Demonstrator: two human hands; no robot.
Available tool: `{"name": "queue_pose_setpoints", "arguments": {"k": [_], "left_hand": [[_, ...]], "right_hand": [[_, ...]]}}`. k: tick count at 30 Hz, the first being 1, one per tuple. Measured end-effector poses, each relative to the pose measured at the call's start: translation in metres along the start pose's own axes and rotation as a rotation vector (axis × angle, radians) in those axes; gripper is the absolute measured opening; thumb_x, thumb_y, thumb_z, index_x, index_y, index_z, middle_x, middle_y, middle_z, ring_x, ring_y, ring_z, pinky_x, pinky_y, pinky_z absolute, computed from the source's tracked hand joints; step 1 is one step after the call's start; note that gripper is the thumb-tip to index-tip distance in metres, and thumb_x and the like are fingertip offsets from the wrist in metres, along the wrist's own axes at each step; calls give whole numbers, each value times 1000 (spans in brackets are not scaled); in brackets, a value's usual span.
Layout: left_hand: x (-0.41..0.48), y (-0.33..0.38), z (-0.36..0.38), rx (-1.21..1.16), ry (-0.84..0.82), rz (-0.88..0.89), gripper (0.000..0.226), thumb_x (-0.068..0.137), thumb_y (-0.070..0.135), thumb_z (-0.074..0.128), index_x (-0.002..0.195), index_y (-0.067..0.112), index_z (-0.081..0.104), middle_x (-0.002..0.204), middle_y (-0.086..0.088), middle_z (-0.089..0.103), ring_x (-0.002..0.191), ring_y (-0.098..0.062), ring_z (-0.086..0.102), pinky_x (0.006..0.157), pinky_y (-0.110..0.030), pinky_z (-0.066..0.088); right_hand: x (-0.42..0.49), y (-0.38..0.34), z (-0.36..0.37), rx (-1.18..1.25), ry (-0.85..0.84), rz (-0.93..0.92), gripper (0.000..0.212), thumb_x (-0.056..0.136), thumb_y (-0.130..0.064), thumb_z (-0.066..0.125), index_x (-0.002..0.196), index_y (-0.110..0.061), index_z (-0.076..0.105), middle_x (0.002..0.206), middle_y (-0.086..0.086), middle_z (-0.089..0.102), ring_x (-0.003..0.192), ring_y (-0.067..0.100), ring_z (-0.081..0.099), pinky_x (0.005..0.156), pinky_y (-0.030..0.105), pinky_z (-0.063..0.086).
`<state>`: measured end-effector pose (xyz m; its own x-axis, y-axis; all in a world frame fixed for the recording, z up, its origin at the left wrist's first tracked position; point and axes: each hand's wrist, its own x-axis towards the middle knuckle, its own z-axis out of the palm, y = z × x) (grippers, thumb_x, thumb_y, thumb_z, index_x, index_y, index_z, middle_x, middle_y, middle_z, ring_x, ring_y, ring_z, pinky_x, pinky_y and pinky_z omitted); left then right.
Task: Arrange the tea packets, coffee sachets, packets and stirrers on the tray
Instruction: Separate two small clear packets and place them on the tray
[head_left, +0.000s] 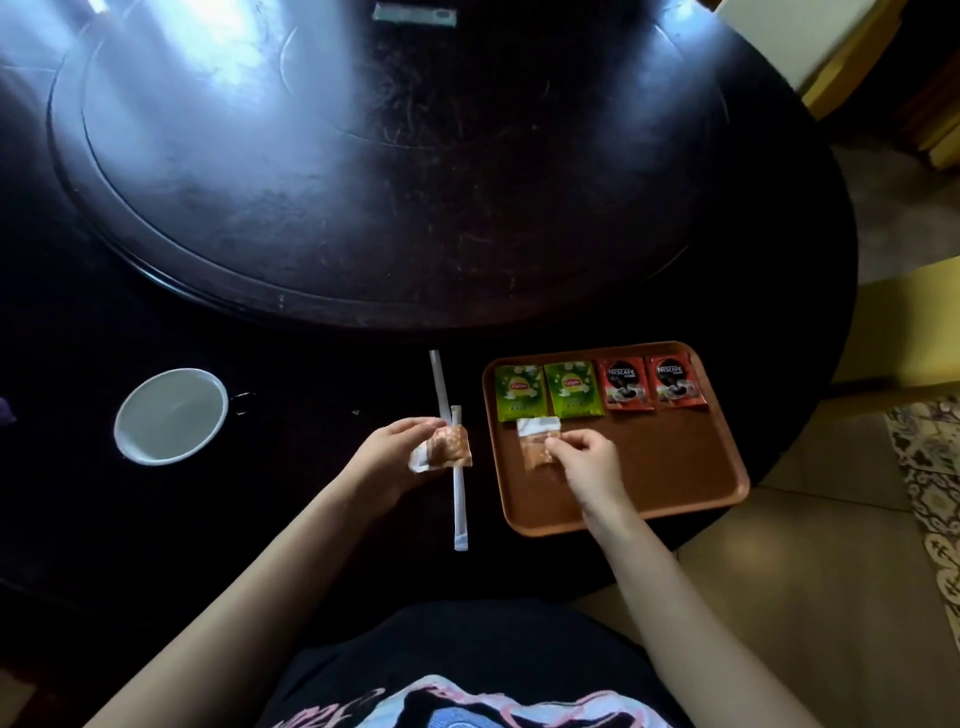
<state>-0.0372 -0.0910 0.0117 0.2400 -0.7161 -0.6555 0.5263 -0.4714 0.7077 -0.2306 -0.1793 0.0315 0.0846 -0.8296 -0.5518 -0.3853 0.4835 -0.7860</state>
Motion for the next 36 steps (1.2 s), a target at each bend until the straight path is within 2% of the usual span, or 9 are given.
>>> {"name": "queue_pose_setpoints", "arguments": {"k": [4, 6, 9, 17, 23, 27, 29, 33, 36], "left_hand": [[-5, -4, -3, -86, 45, -60, 26, 83, -6, 50, 99, 9, 64, 92, -8, 67, 78, -18, 66, 54, -20, 56], [-6, -5, 0, -117, 92, -73, 26, 84, -6, 49, 95, 12, 63, 94, -8, 66, 82, -18, 64, 53, -19, 56], [-5, -8, 3, -139, 124, -73, 24, 85, -4, 49, 94, 14, 63, 95, -5, 65, 82, -16, 64, 54, -18, 55], [0, -11, 7, -199, 106, -101, 24, 84, -2, 51, 96, 14, 65, 92, -5, 68, 76, -13, 66, 54, -18, 54], [3, -15, 11, -290, 88, -134, 22, 82, -4, 54, 92, 11, 66, 71, -1, 76, 67, -9, 71, 52, -19, 55], [3, -17, 15, -331, 69, -122, 20, 79, -7, 57, 90, 7, 66, 72, -5, 76, 68, -13, 72, 54, -20, 56], [1, -18, 20, -313, 61, -125, 20, 77, -8, 59, 89, 7, 66, 71, -6, 76, 68, -14, 72, 54, -21, 56], [-4, -18, 39, -298, -53, -143, 21, 74, -8, 60, 85, 8, 67, 74, -6, 74, 70, -15, 72, 56, -23, 57], [-9, -17, 55, -203, -135, -90, 18, 75, -7, 60, 84, 6, 67, 77, -6, 71, 72, -14, 71, 60, -22, 57]], "right_hand": [[1, 23, -3, -140, -18, 66, 5, 80, -2, 60, 82, -6, 58, 84, 12, 64, 70, 19, 58, 58, 24, 45], [-1, 32, 3, -215, 7, 50, 3, 79, -7, 63, 79, -7, 60, 91, 14, 66, 83, 26, 62, 70, 34, 53], [-1, 38, 6, -482, 81, -50, 10, 78, -19, 65, 79, -9, 63, 103, 11, 61, 99, 29, 55, 88, 38, 48], [-10, 43, 3, -691, 42, -180, 15, 83, -27, 61, 84, -13, 57, 97, 6, 62, 93, 25, 56, 78, 34, 47], [-10, 42, -1, -791, -2, -166, 19, 86, -33, 57, 82, -16, 49, 92, 6, 63, 82, 23, 54, 65, 28, 38], [-13, 39, -4, -846, 6, -209, 20, 84, -32, 59, 87, -16, 48, 96, 5, 62, 86, 23, 56, 71, 31, 43], [-14, 35, -5, -787, 9, -226, 20, 82, -26, 63, 91, -14, 51, 99, 6, 60, 92, 23, 56, 73, 31, 43], [-19, 8, 6, -271, -161, -221, 22, 85, -29, 61, 97, -11, 60, 98, 6, 66, 87, 19, 62, 75, 30, 51], [-22, -2, 10, -155, -227, -220, 17, 86, -21, 60, 100, -10, 63, 94, 5, 68, 87, 17, 64, 74, 23, 51]]}}
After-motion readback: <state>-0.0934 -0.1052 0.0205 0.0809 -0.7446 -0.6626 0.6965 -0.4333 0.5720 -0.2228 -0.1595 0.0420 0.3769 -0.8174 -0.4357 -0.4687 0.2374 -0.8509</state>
